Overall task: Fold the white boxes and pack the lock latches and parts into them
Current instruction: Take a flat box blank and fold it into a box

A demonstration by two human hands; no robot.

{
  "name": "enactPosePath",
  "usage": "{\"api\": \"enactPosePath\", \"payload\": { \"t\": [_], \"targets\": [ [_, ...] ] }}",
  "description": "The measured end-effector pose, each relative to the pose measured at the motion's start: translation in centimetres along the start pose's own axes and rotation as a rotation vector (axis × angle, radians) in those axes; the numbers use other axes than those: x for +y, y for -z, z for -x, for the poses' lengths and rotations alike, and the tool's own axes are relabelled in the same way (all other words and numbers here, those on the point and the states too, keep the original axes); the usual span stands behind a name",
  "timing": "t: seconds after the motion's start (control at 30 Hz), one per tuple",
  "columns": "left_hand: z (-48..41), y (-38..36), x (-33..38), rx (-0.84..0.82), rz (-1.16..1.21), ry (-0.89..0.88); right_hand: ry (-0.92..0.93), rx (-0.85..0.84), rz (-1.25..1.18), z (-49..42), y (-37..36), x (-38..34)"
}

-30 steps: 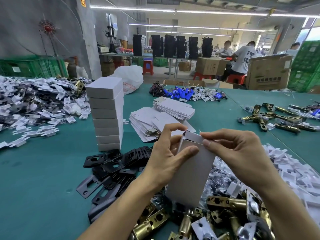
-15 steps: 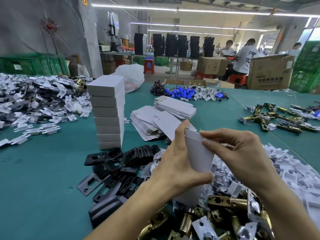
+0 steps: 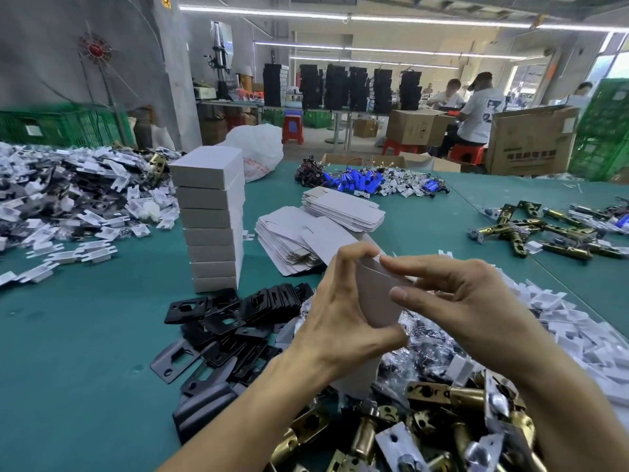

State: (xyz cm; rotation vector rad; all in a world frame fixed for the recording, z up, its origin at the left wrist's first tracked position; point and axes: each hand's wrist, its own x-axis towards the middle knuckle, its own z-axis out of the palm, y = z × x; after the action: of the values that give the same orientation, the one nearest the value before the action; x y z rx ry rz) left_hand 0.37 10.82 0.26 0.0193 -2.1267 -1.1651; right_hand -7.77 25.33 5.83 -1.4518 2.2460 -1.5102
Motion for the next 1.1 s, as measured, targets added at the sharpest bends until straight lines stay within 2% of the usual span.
{"api": "enactPosePath", "payload": {
  "t": [0.3, 0.53, 0.7, 0.83, 0.9, 1.0, 1.1],
  "targets": [
    [0.2, 0.1, 0.1, 0.01, -0.073, 0.105, 0.007, -0.049, -0.023, -0.1, -0.4, 1.2],
    [0.1, 0.3, 0.1, 0.061, -0.053, 0.094, -0.043, -0.054, -0.099, -0.1, -1.1, 0.8],
    [0.1, 0.4, 0.3, 0.035, -0.198, 0.016, -0.041, -0.042, -0.228, 0.0, -0.8, 0.6],
    [-0.2, 0.8, 0.5, 0.075, -0.186, -0.072, -0.022, -0.042, -0.214, 0.1, -0.8, 0.4],
    [-0.4, 1.0, 0.5, 0.115, -0.173, -0.113, 0.009, -0.004, -0.202, 0.0, -1.1, 0.2],
    [-0.7, 1.1, 0.7, 0.161, -0.248, -0.148, 0.002, 0.165, -0.181, -0.2, -1.4, -0.1],
    [-1.0, 1.4, 1.3, 0.327, -0.21, -0.057, 0.002, 0.348, -0.179, -0.3, -0.8, 0.0]
  ]
}}
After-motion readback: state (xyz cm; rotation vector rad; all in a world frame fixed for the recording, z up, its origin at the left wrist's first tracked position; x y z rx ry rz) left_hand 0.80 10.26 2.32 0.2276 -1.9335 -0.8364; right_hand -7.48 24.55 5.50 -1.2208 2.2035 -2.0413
